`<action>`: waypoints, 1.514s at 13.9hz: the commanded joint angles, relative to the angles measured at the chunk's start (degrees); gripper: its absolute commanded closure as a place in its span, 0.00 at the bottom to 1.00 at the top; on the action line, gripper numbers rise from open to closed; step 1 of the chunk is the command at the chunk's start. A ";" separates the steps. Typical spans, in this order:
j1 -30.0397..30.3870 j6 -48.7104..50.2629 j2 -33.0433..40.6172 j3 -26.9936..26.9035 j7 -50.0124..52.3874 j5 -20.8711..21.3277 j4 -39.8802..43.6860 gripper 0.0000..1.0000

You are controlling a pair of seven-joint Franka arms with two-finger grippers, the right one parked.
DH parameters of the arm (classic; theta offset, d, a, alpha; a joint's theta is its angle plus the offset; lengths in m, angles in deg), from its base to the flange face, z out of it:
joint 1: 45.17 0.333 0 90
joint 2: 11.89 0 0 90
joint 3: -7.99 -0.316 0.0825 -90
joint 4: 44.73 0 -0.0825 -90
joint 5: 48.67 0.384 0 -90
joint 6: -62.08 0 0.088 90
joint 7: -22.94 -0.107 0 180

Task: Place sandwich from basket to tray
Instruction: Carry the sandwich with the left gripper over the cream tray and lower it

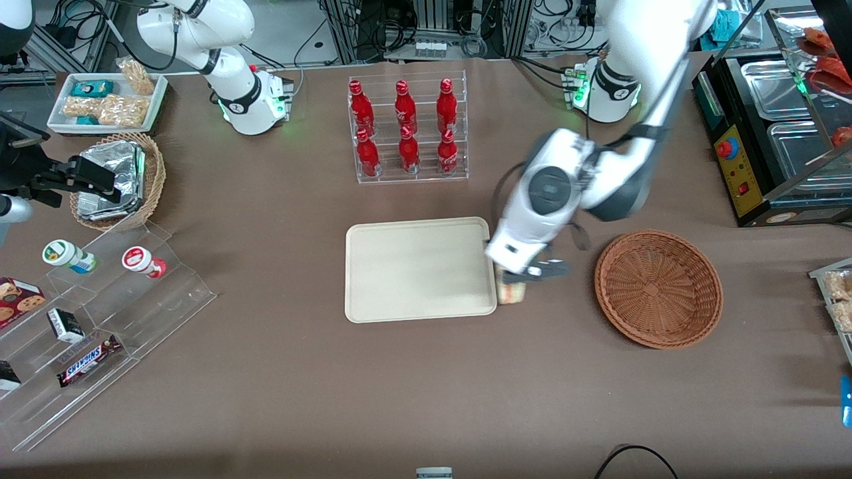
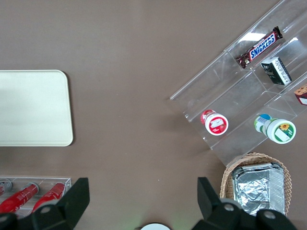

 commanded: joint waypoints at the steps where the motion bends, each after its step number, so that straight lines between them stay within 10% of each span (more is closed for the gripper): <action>1: -7.38 -2.02 -6.47 -1.01 6.41 0.10 6.00 1.00; 13: -14.26 -2.03 -20.73 -1.18 13.99 -0.07 21.93 0.94; 14: -14.17 -2.03 -20.82 -1.18 13.90 -0.25 21.94 0.70; 15: -14.08 -2.03 -20.64 -1.18 13.64 -0.25 21.85 0.01; 21: -13.91 1.46 -15.74 -1.27 13.99 0.19 21.41 0.00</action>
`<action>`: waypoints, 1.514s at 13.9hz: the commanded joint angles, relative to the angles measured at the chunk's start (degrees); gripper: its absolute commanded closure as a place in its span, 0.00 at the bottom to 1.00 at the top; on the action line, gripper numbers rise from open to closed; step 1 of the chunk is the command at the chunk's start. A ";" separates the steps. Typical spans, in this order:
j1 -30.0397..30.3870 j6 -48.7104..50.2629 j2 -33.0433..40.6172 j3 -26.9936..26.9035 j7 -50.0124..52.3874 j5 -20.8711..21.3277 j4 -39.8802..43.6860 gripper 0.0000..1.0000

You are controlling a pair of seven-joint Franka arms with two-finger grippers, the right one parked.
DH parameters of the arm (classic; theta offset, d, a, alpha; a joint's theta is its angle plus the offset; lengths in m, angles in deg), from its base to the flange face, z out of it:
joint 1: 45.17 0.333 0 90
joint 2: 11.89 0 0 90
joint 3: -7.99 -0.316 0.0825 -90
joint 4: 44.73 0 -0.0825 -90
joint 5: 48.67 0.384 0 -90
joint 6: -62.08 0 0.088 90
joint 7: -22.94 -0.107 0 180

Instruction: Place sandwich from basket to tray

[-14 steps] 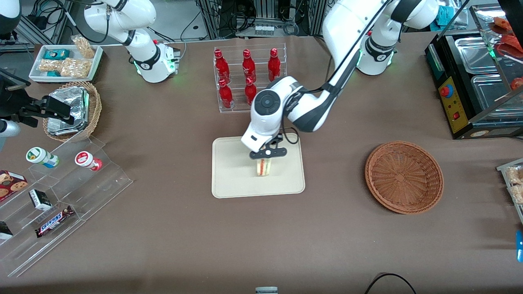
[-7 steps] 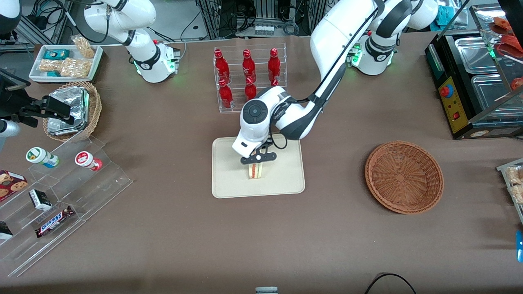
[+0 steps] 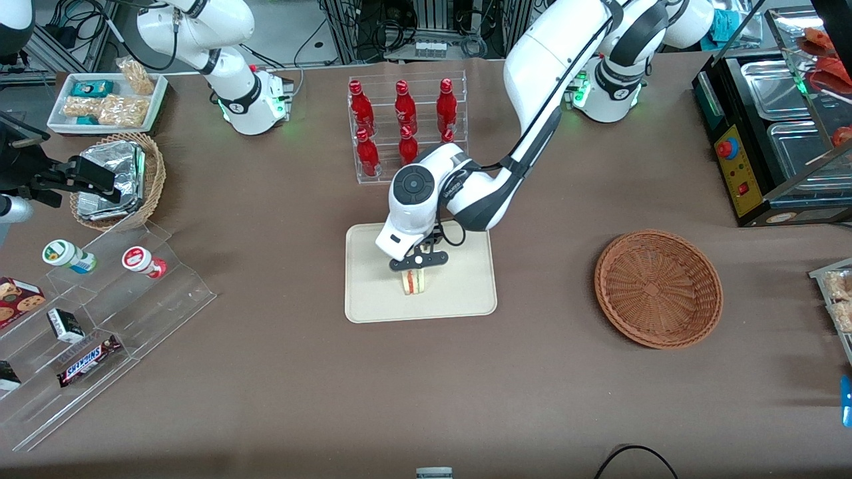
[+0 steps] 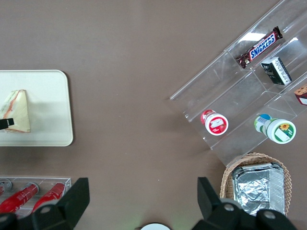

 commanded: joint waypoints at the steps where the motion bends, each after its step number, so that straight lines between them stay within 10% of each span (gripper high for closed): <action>1: -0.87 6.58 5.60 -1.08 1.21 0.18 -0.25 0.00; 8: 2.02 24.10 14.84 -7.05 0.51 1.76 -2.09 0.00; 21: 27.58 31.30 39.79 -6.97 -42.97 0.88 -21.09 0.00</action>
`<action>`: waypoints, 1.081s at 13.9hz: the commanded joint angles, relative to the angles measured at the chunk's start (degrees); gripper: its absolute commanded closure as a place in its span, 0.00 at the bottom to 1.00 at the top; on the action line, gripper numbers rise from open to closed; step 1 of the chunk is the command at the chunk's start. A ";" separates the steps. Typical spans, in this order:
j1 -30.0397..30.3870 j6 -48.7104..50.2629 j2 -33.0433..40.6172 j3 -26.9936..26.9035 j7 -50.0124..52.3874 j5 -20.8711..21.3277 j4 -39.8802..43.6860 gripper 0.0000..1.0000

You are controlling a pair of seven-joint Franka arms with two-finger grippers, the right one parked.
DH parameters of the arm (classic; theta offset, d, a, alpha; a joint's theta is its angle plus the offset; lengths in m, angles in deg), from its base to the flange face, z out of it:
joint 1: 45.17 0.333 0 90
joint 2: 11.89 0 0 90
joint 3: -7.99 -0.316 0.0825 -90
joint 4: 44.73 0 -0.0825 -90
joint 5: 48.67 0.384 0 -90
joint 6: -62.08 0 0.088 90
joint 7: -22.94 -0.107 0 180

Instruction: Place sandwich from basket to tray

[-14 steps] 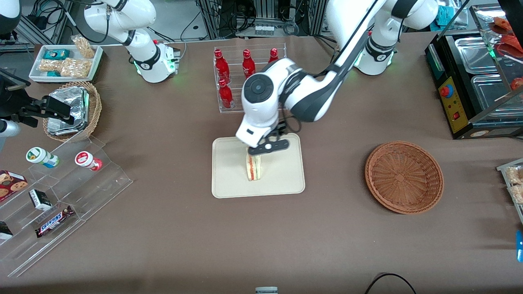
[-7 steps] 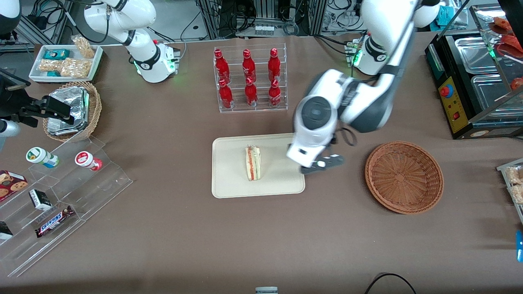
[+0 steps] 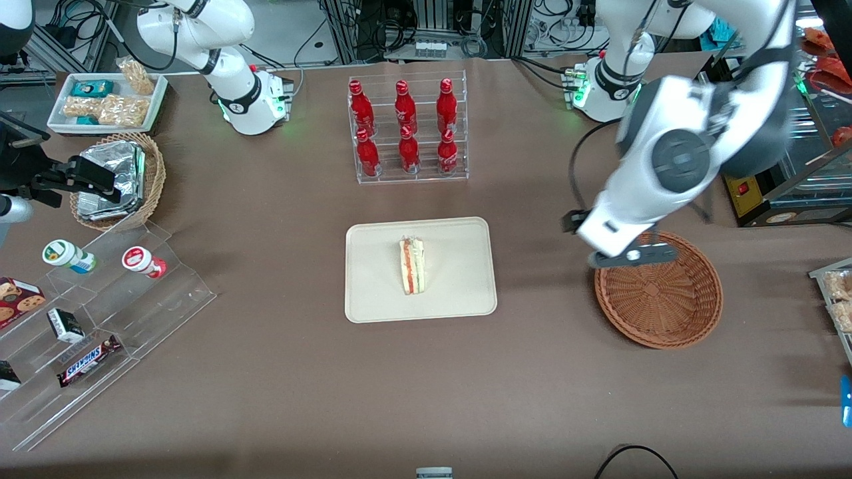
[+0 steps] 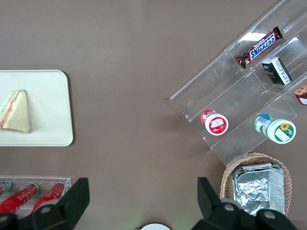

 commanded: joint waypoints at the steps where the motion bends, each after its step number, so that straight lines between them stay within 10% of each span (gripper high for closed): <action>1: 7.26 2.60 4.86 1.96 -9.02 -0.51 -1.80 0.00; 7: 24.34 8.06 9.26 9.27 -23.12 0.36 4.43 0.00; 15: 19.95 7.54 8.82 1.28 -22.24 2.04 8.93 0.00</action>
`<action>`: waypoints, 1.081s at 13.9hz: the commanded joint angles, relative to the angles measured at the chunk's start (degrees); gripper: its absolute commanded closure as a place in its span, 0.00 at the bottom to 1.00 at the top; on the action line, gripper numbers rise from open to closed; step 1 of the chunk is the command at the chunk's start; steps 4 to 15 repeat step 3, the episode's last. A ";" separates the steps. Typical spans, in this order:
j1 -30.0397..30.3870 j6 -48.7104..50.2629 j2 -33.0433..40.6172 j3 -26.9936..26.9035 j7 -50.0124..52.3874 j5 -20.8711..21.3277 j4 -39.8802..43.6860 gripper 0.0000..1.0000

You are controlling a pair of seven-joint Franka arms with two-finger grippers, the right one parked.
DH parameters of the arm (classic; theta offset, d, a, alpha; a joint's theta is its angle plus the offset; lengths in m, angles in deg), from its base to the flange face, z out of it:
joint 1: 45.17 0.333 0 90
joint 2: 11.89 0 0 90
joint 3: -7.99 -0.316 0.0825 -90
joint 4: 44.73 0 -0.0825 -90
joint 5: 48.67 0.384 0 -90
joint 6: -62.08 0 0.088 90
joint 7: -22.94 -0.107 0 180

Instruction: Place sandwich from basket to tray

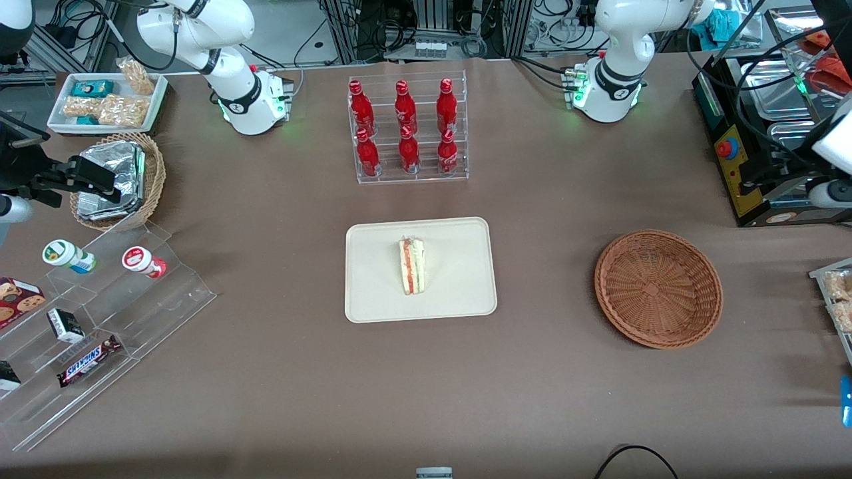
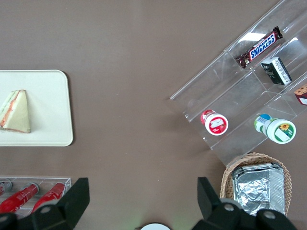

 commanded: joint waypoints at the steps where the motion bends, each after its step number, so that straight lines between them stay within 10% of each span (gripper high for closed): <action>1: -2.94 0.99 -0.51 -2.95 0.32 -0.59 1.72 0.00; 15: -3.12 0.99 -0.59 -3.22 0.40 -0.94 1.72 0.00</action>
